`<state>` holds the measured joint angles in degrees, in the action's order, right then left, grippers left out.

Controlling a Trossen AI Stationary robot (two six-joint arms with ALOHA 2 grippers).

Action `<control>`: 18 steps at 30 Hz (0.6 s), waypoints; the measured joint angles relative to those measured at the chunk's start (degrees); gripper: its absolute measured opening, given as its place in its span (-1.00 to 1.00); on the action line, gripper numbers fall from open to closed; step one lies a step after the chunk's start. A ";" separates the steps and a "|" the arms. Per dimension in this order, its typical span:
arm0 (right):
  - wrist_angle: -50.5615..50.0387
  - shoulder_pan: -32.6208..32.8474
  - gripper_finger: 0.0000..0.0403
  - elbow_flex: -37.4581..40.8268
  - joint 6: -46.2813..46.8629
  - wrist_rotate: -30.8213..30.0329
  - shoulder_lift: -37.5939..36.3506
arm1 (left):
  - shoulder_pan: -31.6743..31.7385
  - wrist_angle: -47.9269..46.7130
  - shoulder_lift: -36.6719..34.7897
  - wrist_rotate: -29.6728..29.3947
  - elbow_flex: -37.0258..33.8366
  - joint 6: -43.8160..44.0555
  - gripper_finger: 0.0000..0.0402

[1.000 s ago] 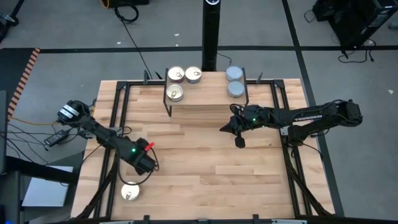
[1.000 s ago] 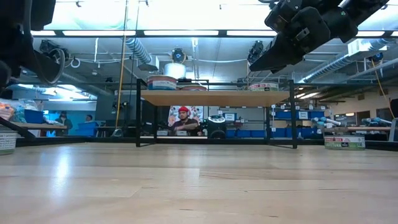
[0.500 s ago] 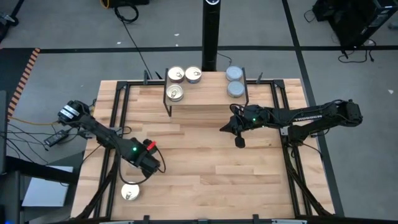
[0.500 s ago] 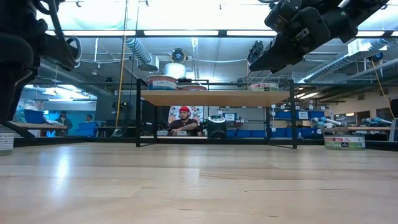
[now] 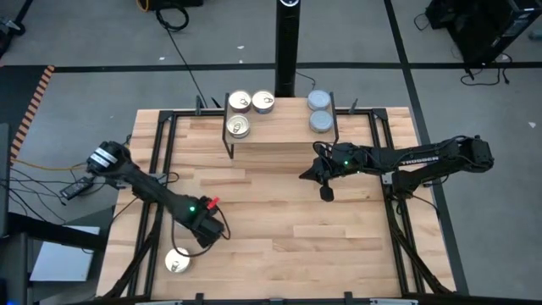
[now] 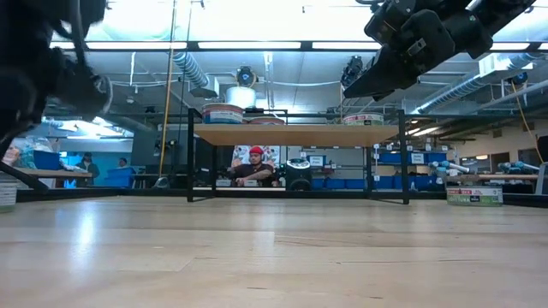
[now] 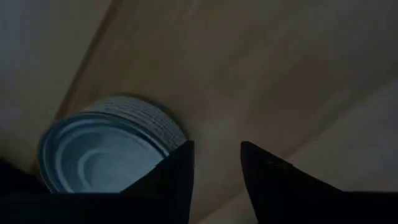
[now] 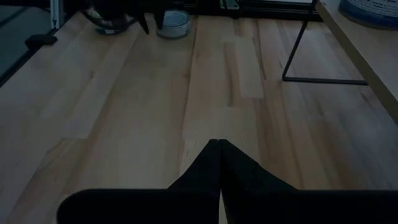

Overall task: Stack canned seafood by type on shelf
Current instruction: Put the bottom green tuna can on the shelf

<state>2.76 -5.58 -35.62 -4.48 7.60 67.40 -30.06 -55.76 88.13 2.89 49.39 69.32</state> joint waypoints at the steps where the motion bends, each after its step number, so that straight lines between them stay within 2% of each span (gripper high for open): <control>1: -0.05 0.00 -0.95 0.00 0.19 0.00 0.00 | 0.00 -0.29 0.89 0.84 0.00 0.01 -0.33; 5: -0.19 0.00 -0.95 0.00 0.39 0.01 0.00 | -0.04 -0.48 3.98 5.31 0.65 -0.15 -0.35; 8: -0.19 0.00 -0.95 0.00 0.38 0.00 0.00 | -0.04 -2.49 5.07 5.72 3.24 -0.28 -0.35; 14: -0.21 0.00 -0.95 0.00 0.38 0.00 0.00 | -0.30 -13.82 5.06 -2.35 9.45 -0.34 -0.35; 18: -0.47 0.00 -0.95 0.00 0.40 0.00 0.00 | -0.49 -14.98 5.06 -3.05 9.29 -1.90 -0.35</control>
<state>2.29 -5.58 -35.62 -4.08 7.60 67.40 -30.55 -70.74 93.19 -0.15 58.68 67.42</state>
